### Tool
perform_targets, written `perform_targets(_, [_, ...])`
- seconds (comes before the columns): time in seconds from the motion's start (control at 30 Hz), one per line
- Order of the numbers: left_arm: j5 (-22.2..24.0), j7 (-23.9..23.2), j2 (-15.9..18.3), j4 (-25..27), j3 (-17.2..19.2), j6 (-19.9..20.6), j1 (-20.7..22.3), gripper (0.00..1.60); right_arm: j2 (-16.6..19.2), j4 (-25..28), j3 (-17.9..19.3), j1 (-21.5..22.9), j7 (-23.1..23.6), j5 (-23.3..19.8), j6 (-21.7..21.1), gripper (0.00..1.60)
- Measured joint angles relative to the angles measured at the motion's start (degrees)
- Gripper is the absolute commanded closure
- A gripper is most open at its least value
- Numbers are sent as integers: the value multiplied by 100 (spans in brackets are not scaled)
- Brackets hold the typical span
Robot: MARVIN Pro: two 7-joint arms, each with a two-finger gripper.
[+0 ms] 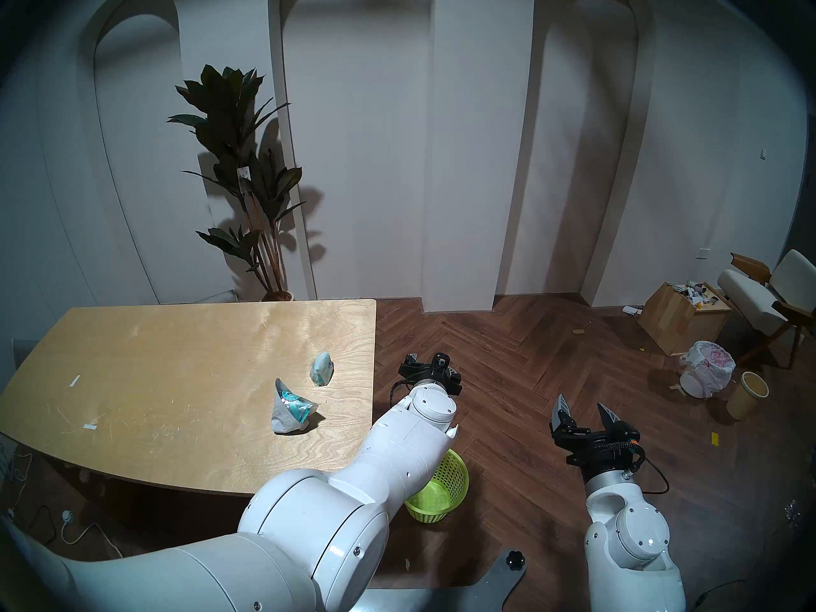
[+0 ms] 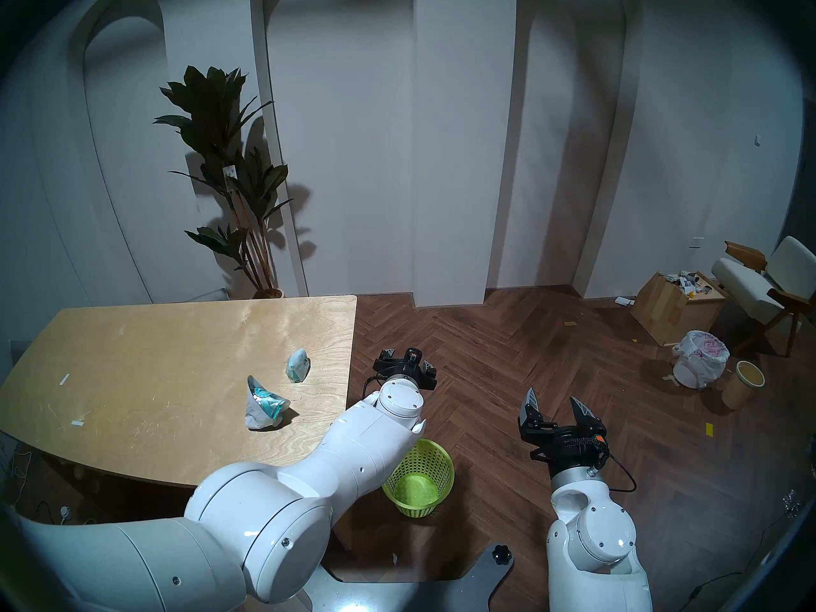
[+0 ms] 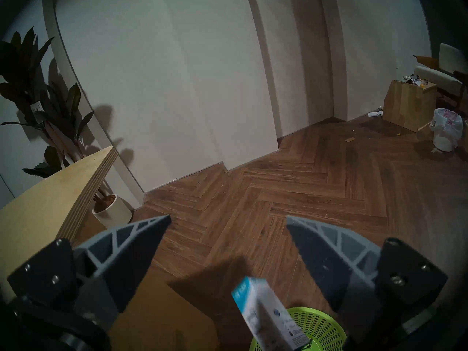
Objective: Put the trash into the trash bin on the ground
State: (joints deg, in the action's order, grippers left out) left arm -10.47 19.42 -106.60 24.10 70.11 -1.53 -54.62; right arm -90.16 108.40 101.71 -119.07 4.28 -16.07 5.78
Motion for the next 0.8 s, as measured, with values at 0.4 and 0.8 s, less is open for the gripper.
perform_targets(0.4, [-13,156,14,785,13,330,-382,0,-13,2,8,0,3,11,0,0])
perform_targets(0.8, [-103,475,18,1673,-61,58,-492,0,-17,-20,10,14,13,20,-2,0])
